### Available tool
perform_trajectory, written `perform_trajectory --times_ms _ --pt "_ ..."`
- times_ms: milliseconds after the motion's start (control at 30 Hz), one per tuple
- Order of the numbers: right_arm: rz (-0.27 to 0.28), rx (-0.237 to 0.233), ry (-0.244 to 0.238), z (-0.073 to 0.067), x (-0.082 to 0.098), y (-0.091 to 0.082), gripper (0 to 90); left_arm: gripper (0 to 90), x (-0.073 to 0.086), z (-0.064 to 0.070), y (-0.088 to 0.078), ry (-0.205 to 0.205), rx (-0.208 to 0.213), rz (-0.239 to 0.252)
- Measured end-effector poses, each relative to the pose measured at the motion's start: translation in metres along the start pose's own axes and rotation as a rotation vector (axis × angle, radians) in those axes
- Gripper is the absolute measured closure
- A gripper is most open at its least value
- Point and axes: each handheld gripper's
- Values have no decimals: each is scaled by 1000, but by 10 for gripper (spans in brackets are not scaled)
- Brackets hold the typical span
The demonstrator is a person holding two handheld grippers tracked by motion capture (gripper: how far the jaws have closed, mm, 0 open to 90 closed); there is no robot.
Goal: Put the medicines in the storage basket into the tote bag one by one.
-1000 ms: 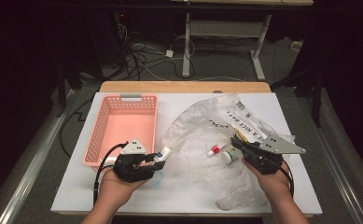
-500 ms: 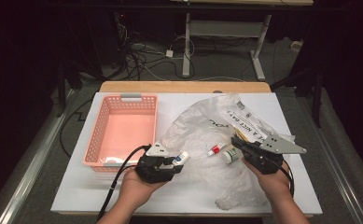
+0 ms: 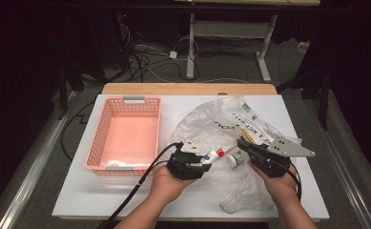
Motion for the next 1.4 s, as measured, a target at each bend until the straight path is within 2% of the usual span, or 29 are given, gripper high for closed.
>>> perform_trajectory --times_ms 167,267,500,567,633,700,767,800,967,1133,1233,1300,1333,1400 --pt "2 0 -4 -1 -1 0 900 579 -14 0 23 11 -27 -18" --pt "4 -2 -3 -1 -1 0 900 579 -20 -6 36 15 -55 -33" --pt "14 -5 -5 0 -2 -2 900 579 -29 -17 55 23 -79 -53" --pt "12 -4 1 1 -2 -2 900 579 -33 -21 60 10 -74 -46" --pt "10 -3 0 1 -2 -1 900 579 -36 -23 66 15 -77 -48" --pt "9 -3 3 1 -2 -1 900 579 -39 -26 72 11 -62 -73" --pt "6 -2 0 1 -1 -1 900 578 -43 -29 78 31 -64 -96" --pt "6 -1 -1 1 -1 -1 900 578 -45 -26 84 -17 -74 -56" --pt "7 -1 -1 2 -1 -1 900 578 -52 -29 94 -54 -55 -40" --pt "5 -3 3 3 -1 -1 900 574 -53 -31 97 -52 -32 -26" --pt "10 -1 2 4 -1 -1 900 539 -52 -30 92 -47 -29 -5" --pt "9 -1 2 4 -1 -1 900 509 -51 -29 87 -62 -43 11" --pt "5 -2 2 4 0 -1 900 509 -50 -31 82 -21 -32 -19" --pt "5 -4 5 2 0 -1 900 489 -46 -29 76 -21 -31 -12"
Point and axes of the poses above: each handheld gripper's, and its own axes: y roughly forward along the jaws, x roughly out of its underside, z roughly to its right, and after that the axes turned 13 degrees about y, right-handed
